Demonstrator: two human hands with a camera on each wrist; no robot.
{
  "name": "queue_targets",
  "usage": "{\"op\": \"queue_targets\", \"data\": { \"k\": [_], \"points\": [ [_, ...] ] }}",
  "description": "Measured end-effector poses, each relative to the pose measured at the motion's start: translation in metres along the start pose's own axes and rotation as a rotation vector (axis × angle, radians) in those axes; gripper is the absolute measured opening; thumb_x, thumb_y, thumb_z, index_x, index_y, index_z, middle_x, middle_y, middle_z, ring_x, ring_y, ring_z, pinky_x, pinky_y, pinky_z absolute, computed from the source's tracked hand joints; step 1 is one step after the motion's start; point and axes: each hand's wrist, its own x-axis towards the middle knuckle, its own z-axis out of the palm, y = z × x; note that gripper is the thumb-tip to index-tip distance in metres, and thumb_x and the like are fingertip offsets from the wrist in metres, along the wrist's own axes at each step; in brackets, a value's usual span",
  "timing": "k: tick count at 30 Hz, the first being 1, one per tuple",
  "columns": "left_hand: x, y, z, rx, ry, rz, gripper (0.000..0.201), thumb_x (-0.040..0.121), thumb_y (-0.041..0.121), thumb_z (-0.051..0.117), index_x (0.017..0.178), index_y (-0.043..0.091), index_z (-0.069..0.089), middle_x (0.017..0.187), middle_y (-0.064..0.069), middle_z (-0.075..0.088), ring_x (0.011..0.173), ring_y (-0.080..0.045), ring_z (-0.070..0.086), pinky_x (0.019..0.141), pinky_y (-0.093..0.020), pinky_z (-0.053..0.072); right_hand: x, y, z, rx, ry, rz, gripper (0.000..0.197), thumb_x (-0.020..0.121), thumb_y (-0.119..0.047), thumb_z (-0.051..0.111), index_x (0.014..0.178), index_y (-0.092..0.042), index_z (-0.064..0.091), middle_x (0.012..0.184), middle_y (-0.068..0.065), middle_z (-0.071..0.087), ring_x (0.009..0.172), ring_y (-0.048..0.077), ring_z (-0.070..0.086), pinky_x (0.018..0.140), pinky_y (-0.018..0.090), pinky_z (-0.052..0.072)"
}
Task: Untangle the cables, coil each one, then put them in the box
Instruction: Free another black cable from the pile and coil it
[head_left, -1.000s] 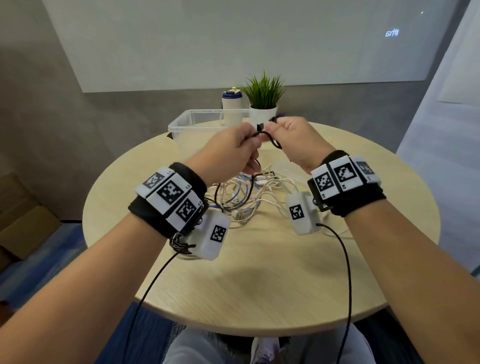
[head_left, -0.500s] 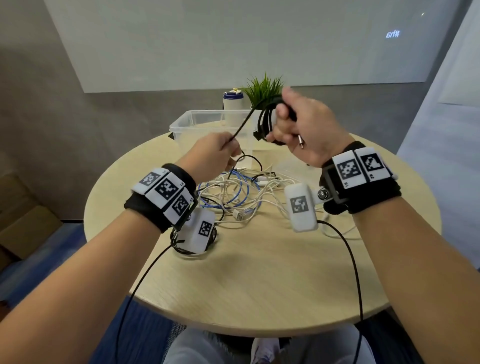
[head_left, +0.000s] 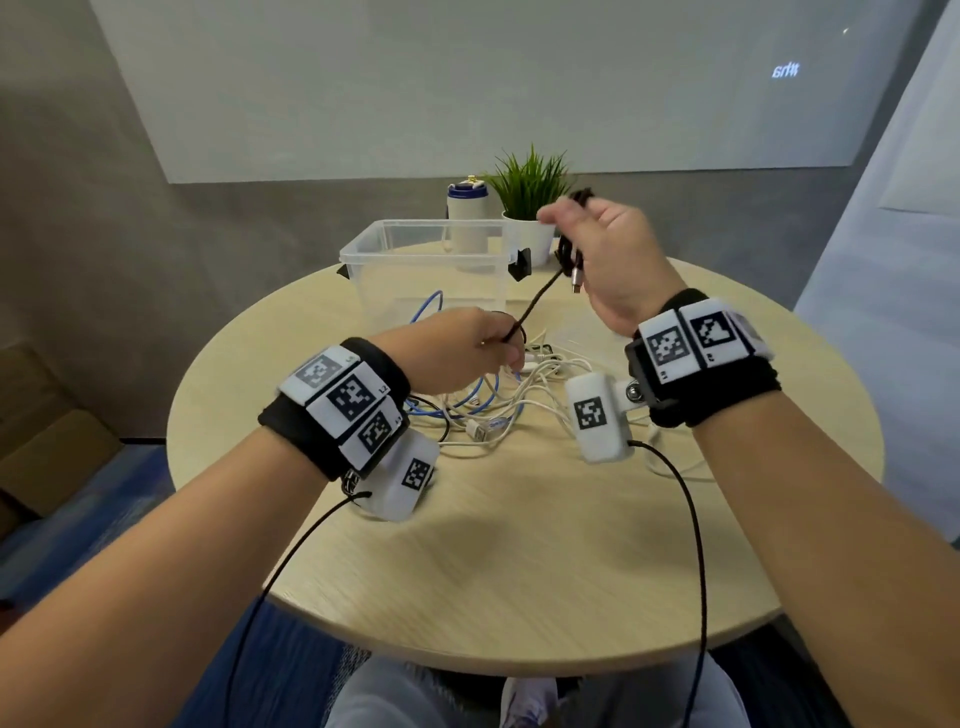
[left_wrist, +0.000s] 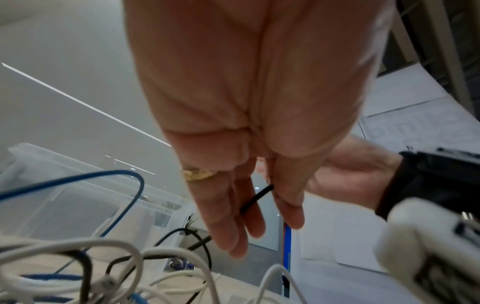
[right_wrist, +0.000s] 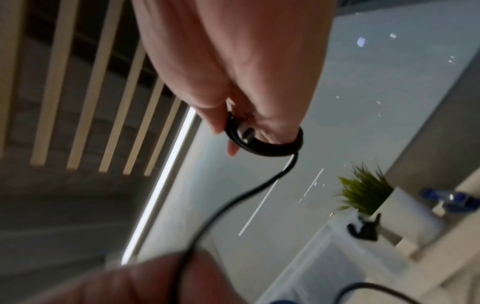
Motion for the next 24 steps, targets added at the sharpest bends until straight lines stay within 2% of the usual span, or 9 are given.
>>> {"op": "queue_targets", "data": {
  "k": [3,4,6,8,11,14,17,21,24],
  "points": [
    [0.002,0.003,-0.01,-0.027,0.18,0.055,0.017,0.098,0.021,0.046,0.088,0.025,0.059,0.075,0.012,0.054,0.071,-0.011,0.051,0.06,-0.013,0.038,-0.003,0.009,0.0,-0.409,-0.078,0.003,0.028,0.092,-0.029,0.057,0.091,-0.003,0.068,0.061,-0.007,0.057,0.058,0.006,0.049,0.062,0.028,0.042],
    [0.004,0.004,-0.013,-0.042,0.255,0.07,0.017,0.098,0.02,0.046,0.088,0.023,0.059,0.072,0.013,0.051,0.064,-0.007,0.047,0.055,-0.01,0.035,-0.006,0.008,0.001,-0.482,-0.111,0.011,0.029,0.094,-0.027,0.055,0.092,-0.001,0.067,0.06,-0.007,0.057,0.059,0.007,0.049,0.062,0.029,0.041],
    [0.009,0.005,-0.019,-0.053,0.405,0.097,0.016,0.097,0.017,0.047,0.093,0.016,0.063,0.07,0.012,0.047,0.06,-0.005,0.042,0.053,-0.009,0.031,-0.01,0.006,0.003,-0.52,-0.169,0.033,0.029,0.098,-0.028,0.047,0.09,-0.008,0.066,0.067,-0.004,0.065,0.074,0.015,0.057,0.075,0.034,0.044],
    [0.013,0.003,-0.024,-0.053,0.526,0.125,0.017,0.096,0.016,0.049,0.099,0.012,0.065,0.082,0.004,0.051,0.071,-0.009,0.044,0.059,-0.009,0.029,-0.014,0.001,0.004,-0.47,-0.197,0.065,0.034,0.101,-0.034,0.039,0.085,-0.017,0.064,0.064,-0.003,0.065,0.075,0.013,0.058,0.079,0.034,0.045],
    [0.02,0.0,-0.026,-0.08,0.611,0.121,0.017,0.095,0.018,0.05,0.103,0.012,0.065,0.095,-0.001,0.054,0.084,-0.012,0.047,0.068,-0.011,0.032,-0.018,-0.004,0.003,-0.436,-0.278,0.075,0.042,0.096,-0.05,0.043,0.078,-0.017,0.062,0.058,0.001,0.057,0.059,0.011,0.053,0.068,0.029,0.04],
    [0.026,-0.003,-0.023,-0.15,0.575,0.059,0.013,0.096,0.016,0.049,0.096,0.017,0.062,0.081,0.004,0.057,0.072,-0.013,0.05,0.07,-0.025,0.038,-0.022,-0.007,0.003,-0.369,-0.31,0.05,0.039,0.095,-0.04,0.052,0.067,-0.013,0.056,0.054,0.002,0.05,0.05,0.014,0.047,0.056,0.024,0.043],
    [0.028,-0.01,-0.015,-0.312,0.476,-0.011,0.016,0.096,0.011,0.045,0.088,0.017,0.057,0.084,-0.005,0.064,0.084,-0.026,0.062,0.084,-0.039,0.052,-0.023,-0.013,0.001,-0.062,-0.306,0.083,0.042,0.101,-0.032,0.04,0.065,-0.013,0.049,0.038,-0.006,0.034,0.04,0.014,0.034,0.064,0.028,0.049],
    [0.026,-0.011,0.002,-0.428,0.338,-0.058,0.022,0.097,0.003,0.04,0.088,0.008,0.059,0.089,-0.013,0.064,0.085,-0.021,0.065,0.085,-0.036,0.055,-0.02,-0.024,-0.001,0.279,-0.268,0.119,0.044,0.103,-0.033,0.031,0.067,-0.014,0.048,0.04,-0.006,0.027,0.041,0.015,0.031,0.068,0.03,0.049],
    [0.027,-0.01,0.011,-0.376,0.232,-0.086,0.023,0.097,0.007,0.04,0.09,0.01,0.061,0.088,-0.013,0.069,0.082,-0.022,0.068,0.085,-0.039,0.056,-0.019,-0.029,0.002,0.468,-0.2,0.107,0.042,0.104,-0.031,0.03,0.073,-0.01,0.051,0.046,-0.001,0.044,0.045,0.016,0.043,0.065,0.03,0.048]
  ]
}}
